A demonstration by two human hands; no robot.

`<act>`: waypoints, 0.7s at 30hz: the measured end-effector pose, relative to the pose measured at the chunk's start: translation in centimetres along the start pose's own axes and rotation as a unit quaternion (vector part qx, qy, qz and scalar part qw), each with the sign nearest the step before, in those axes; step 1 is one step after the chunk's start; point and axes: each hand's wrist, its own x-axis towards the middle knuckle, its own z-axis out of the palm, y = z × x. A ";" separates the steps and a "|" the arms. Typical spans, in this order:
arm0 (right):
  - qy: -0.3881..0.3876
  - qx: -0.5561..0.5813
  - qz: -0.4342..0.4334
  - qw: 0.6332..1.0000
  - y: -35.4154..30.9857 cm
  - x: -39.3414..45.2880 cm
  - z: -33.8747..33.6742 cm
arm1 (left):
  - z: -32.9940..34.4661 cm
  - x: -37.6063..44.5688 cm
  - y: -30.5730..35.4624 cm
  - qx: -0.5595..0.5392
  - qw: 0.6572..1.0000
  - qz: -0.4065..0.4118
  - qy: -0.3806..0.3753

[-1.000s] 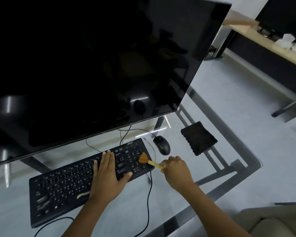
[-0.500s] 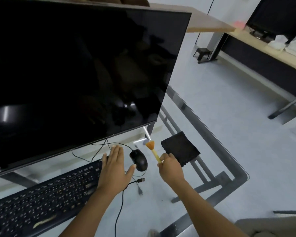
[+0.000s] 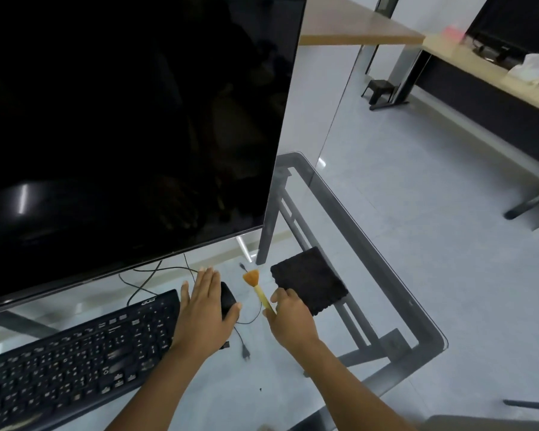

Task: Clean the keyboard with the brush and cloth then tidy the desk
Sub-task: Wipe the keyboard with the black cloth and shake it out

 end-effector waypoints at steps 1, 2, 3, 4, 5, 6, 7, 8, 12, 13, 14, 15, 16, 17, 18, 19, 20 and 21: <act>0.011 0.007 -0.007 1.000 0.2 0.3 -0.6 | 0.1 0.4 0.5 0.001 1.000 0.006 0.000; 0.025 0.015 -0.013 0.999 0.5 0.7 -1.4 | 0.2 0.8 1.2 -0.001 1.000 0.015 0.001; 0.041 0.019 -0.015 0.999 0.8 1.2 -2.2 | 0.2 1.3 1.8 -0.003 1.000 0.025 0.001; 0.054 0.020 -0.012 0.998 1.4 1.8 -3.1 | 0.4 1.9 2.6 -0.007 0.999 0.033 0.000; 0.067 0.019 -0.007 0.998 2.1 2.5 -4.0 | 0.6 2.6 3.5 -0.012 0.999 0.040 -0.002; 0.077 0.014 -0.001 0.997 2.9 3.2 -4.8 | 0.7 3.2 4.4 -0.012 0.999 0.045 -0.008; 0.083 0.007 0.007 0.996 3.7 3.8 -5.4 | 0.9 3.8 5.3 -0.003 0.999 0.047 -0.020; 0.086 -0.003 0.016 0.996 4.5 4.4 -5.9 | 1.1 4.6 6.2 0.010 0.998 0.048 -0.031; 0.068 -0.062 0.061 0.994 7.4 6.4 -6.9 | 2.6 7.6 9.5 0.071 0.997 0.013 -0.032; 0.058 -0.072 0.074 0.993 7.8 6.7 -6.9 | 2.9 8.1 10.1 0.095 0.995 0.005 -0.031; 0.049 -0.075 0.087 0.992 8.2 7.0 -6.8 | 3.1 8.6 10.5 0.115 0.993 0.002 -0.032; 0.040 -0.072 0.099 0.992 8.5 7.2 -6.6 | 3.4 8.9 10.8 0.128 0.991 0.001 -0.030; 0.033 -0.066 0.109 0.991 8.7 7.3 -6.4 | 3.7 9.2 11.0 0.130 0.991 0.000 -0.028; 0.029 -0.061 0.117 0.991 8.9 7.5 -6.2 | 4.0 9.4 11.2 0.124 0.992 0.002 -0.025; 0.025 -0.053 0.121 0.991 9.2 7.6 -6.1 | 4.3 9.5 11.4 0.113 0.993 0.004 -0.019; 0.020 -0.042 0.124 0.991 9.4 7.6 -6.0 | 4.6 9.6 11.6 0.100 0.995 0.007 -0.015; 0.012 -0.031 0.125 0.992 9.5 7.7 -5.9 | 4.7 9.7 11.8 0.086 0.996 0.010 -0.012; 0.003 -0.021 0.124 0.992 9.5 7.7 -5.8 | 4.7 9.6 12.0 0.067 0.998 0.008 -0.014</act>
